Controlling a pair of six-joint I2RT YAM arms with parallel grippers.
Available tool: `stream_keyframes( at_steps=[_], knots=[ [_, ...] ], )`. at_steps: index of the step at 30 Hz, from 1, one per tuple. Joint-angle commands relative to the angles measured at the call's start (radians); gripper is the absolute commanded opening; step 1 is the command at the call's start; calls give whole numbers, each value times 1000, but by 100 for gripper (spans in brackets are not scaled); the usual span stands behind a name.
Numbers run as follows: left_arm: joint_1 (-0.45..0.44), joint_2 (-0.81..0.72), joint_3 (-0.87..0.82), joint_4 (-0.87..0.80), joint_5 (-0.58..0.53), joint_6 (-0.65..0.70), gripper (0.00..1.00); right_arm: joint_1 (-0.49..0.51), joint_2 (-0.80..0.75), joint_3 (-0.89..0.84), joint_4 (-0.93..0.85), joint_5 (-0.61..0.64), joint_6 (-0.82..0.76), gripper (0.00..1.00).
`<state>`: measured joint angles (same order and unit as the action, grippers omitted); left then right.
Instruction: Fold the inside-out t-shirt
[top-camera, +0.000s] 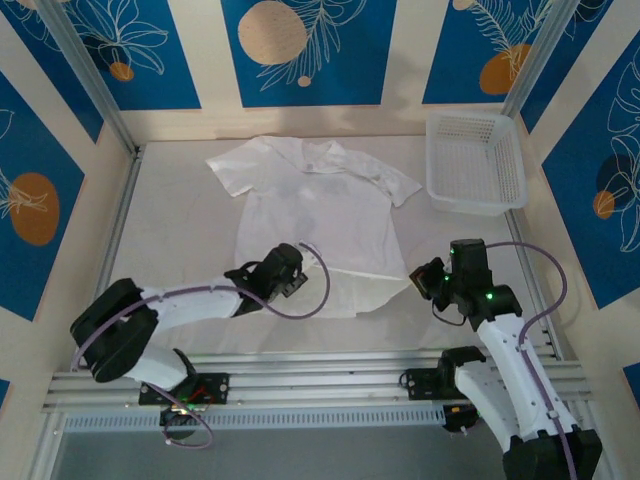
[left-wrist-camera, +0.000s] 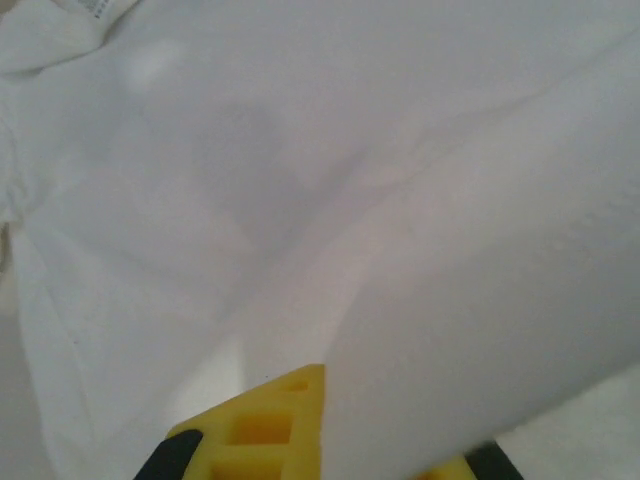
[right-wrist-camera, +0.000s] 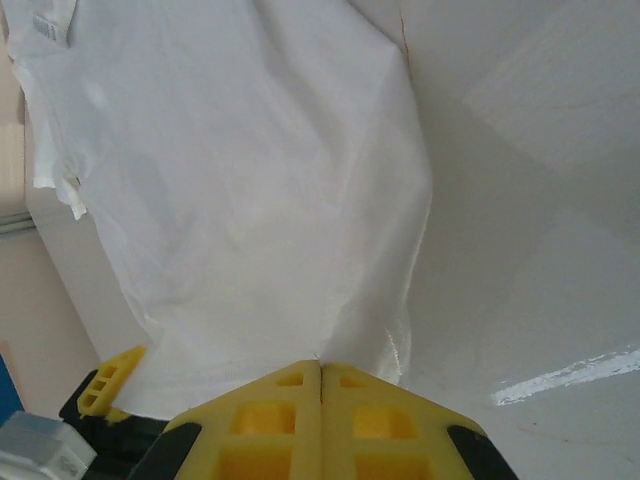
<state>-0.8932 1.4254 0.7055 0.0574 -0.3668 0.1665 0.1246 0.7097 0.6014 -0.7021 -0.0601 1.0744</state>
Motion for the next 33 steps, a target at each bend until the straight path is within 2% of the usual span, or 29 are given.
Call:
stream_keyframes(
  at_steps=[1,4,5,7,9,12,16,18,19,22,24,27,29,31,33],
  knots=[
    [1,-59,26,-50,197,-111,0,-8,-4,0,-15,-28,-82,2],
    [3,-84,79,-114,238,-194,0,22,-8,-16,104,-146,-155,27],
    [7,-91,99,-142,245,-215,0,59,-9,-20,169,-194,-189,31],
    [14,-104,133,-187,261,-242,0,163,-5,-26,307,-257,-249,31],
    [23,-111,156,-212,277,-261,0,310,16,-35,452,-235,-313,34],
    [44,-116,186,-240,290,-287,0,532,95,-24,584,-49,-444,30],
    [85,-123,244,-293,282,-352,0,815,277,-5,749,305,-719,13],
    [96,-131,272,-307,295,-369,0,909,385,7,841,521,-843,1],
    [100,-136,286,-312,310,-375,0,946,442,-3,926,618,-918,0],
    [111,-150,325,-322,351,-396,0,984,603,-71,1300,835,-1181,0],
    [116,-155,349,-332,366,-410,0,969,706,-72,1461,909,-1357,0],
    [126,-156,397,-364,398,-444,0,936,863,-51,1656,934,-1643,0],
    [131,-159,430,-374,466,-457,0,915,983,-66,1902,930,-1877,0],
    [132,-170,450,-363,536,-465,0,888,1082,-66,2056,917,-2030,0],
    [131,-182,467,-349,589,-492,0,862,1141,-56,2087,888,-2095,0]
  ],
)
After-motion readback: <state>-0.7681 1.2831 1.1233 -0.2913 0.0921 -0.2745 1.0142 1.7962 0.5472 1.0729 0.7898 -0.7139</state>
